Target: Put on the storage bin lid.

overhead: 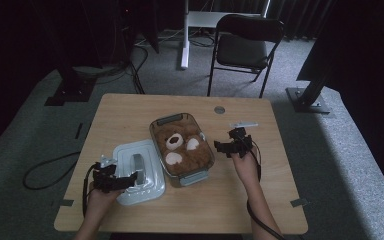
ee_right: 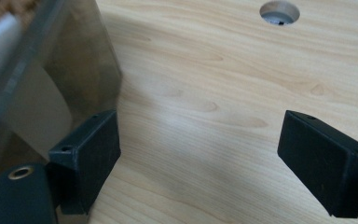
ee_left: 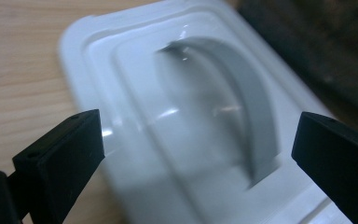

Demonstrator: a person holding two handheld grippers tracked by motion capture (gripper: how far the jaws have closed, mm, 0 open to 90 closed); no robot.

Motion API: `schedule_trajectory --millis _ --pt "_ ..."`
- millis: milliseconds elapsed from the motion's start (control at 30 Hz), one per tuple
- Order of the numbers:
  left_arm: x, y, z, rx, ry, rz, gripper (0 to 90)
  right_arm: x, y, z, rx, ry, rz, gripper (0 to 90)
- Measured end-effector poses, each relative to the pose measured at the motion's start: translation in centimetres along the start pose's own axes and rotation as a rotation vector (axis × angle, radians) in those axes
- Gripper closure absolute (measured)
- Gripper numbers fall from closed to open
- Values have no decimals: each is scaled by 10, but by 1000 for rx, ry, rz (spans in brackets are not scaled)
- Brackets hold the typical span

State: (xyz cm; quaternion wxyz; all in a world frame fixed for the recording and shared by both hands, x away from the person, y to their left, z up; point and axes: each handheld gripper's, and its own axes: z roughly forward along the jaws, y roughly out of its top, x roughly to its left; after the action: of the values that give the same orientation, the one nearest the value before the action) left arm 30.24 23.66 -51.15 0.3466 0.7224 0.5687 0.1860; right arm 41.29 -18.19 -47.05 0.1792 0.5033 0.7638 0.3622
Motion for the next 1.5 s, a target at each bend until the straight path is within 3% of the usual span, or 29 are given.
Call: schedule_trajectory --millis 167,500,667,800,867,900,933,1000,1067,1133,1367,1500 --pt "-8 10 15 13 1 14 30 0 -9 6 -31 9 21 123" --pt "-19 16 39 42 -18 27 31 9 -19 18 -9 24 -2 131" --pt "-22 14 48 67 3 46 54 7 -24 21 -13 56 22 130" --pt "-22 12 49 57 29 56 93 7 -26 20 -21 71 24 131" --pt "-20 12 48 54 30 54 163 7 -28 19 -34 88 31 133" --pt "-19 12 47 46 33 53 232 6 -29 19 -35 97 35 133" --pt "-17 11 47 47 11 43 335 6 -30 19 -34 105 39 133" --pt "-15 10 46 40 1 47 384 6 -32 19 -36 119 40 133" --pt "-14 9 44 24 -8 39 544 6 -35 20 -30 128 42 133" --pt "-11 9 42 12 -14 29 611 7 -37 21 -24 137 45 133" --pt "9 13 17 -71 -3 -32 698 16 -43 26 -15 173 -8 139" --pt "22 20 -5 -136 0 -71 704 20 -45 26 -32 202 -3 138"
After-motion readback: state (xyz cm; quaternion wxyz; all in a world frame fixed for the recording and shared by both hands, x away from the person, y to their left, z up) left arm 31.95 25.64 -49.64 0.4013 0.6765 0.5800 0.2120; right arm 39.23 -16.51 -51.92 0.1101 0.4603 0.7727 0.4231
